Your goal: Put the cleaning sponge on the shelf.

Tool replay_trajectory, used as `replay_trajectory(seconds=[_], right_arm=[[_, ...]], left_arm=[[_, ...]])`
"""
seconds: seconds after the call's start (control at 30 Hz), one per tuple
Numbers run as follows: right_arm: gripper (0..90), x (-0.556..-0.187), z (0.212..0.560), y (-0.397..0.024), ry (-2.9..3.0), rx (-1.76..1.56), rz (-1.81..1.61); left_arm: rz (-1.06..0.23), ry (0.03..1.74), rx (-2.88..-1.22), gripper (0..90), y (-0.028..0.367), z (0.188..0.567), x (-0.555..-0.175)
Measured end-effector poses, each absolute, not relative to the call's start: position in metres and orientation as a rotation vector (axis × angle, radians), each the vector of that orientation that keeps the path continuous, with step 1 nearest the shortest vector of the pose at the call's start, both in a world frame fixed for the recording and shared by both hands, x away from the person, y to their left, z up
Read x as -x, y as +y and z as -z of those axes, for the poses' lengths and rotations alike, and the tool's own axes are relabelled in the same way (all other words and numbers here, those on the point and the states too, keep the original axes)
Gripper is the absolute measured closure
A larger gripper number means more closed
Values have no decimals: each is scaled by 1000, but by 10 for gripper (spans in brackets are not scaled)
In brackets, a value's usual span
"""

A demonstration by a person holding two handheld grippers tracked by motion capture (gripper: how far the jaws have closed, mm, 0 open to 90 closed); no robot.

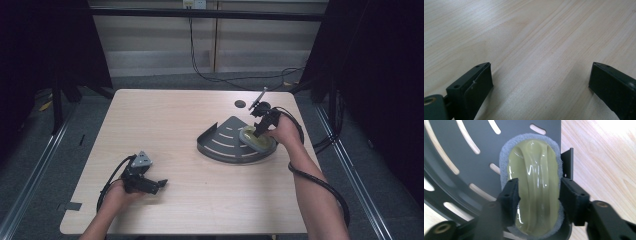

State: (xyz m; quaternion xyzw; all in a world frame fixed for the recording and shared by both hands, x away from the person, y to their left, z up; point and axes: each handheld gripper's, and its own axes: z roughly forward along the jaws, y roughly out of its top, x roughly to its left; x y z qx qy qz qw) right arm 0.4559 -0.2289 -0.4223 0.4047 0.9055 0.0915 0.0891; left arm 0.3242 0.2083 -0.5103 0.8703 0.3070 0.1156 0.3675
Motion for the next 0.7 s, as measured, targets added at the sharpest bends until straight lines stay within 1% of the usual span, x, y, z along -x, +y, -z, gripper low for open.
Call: replay_trajectory(seconds=[0.03, 0.2, 0.43, 0.47, 0.7], right_arm=[[441, -456, 422, -229, 2691, -1201, -278], [318, -456, 420, -225, 2680, -1218, -317], [196, -452, 419, -222, 2691, -1245, -371], [165, -451, 419, -222, 2683, -1242, -377], [152, -441, 410, -228, 2680, -1235, -425]], left_arm=[[-297, 789, -2235, 45, 208, 510, -324], [-297, 788, -2236, 45, 208, 510, -324], [-295, 787, -2234, 45, 208, 510, -324], [-295, 787, -2234, 45, 208, 510, -324], [-295, 787, -2233, 45, 208, 511, -324]])
